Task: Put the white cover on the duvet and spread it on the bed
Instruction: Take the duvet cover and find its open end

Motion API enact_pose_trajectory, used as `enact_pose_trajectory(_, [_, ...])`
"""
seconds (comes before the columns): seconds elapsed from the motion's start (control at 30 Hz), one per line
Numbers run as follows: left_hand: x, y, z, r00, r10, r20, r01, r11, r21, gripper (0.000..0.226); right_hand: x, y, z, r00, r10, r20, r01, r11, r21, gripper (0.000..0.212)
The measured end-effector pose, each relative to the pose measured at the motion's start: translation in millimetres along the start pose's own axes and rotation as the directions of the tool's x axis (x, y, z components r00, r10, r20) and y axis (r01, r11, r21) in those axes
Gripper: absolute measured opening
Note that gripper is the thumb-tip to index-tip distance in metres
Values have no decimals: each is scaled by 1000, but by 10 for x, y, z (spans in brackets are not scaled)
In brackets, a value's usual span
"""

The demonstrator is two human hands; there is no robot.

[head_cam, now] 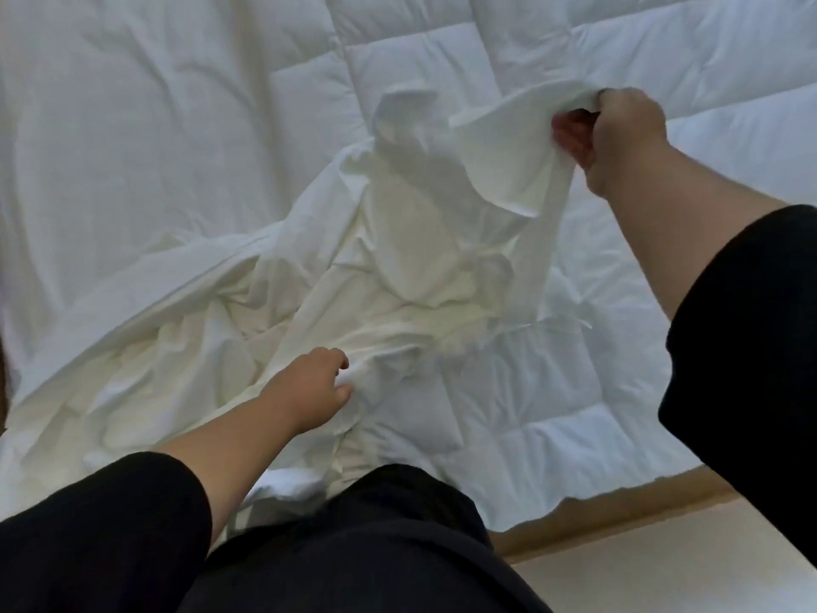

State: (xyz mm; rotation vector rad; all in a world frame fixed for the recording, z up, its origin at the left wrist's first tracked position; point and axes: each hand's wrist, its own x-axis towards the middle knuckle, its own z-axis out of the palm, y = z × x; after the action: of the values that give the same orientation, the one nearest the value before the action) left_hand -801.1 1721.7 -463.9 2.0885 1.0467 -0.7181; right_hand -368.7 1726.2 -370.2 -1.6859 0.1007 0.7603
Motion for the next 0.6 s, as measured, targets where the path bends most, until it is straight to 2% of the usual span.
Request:
enact_pose_trajectory(0.07, [128,195,34,998,54,23,-54,998,10,42,41,-60,-105,989,-114,99,138,946,-294,35])
enact_pose_trajectory(0.13, [231,373,70,994,107,38,-108,994,28,47,-42,214,-152,970,-109,215,219,775,-593,48])
enact_pose_trajectory(0.2, [318,485,112,989,138,54,-141,988,61,55,-169,698,-230,971,-56,231,212,647,-733,57])
enact_pose_trajectory(0.23, [365,510,141,988,146,56,-151,985,88,59,-282,943,-276,982,-40,183,169,613,-772,61])
enact_pose_trajectory(0.3, [466,522,215,988,142,61,-151,971,186,69,-496,1445,-403,1000,4,28,20,602,-798,70])
enact_pose_trajectory(0.37, [562,513,305,994,104,45,-113,943,312,77,-660,1866,-546,986,116,-123,-169,616,-769,82])
enact_pose_trajectory(0.43, [657,465,388,997,65,-41,-43,912,407,73,-751,2199,-711,969,206,-135,-238,644,-727,88])
enact_pose_trajectory(0.5, [762,353,406,985,-21,-172,89,915,393,62,-720,2341,-841,959,256,-120,-266,674,-689,79])
enact_pose_trajectory(0.57, [836,197,350,970,-119,-211,182,934,309,45,-626,2336,-915,950,267,-162,-307,699,-646,59])
enact_pose_trajectory(0.6, [862,101,338,970,-120,-213,179,943,280,34,-570,2300,-937,948,263,-182,-318,711,-627,50])
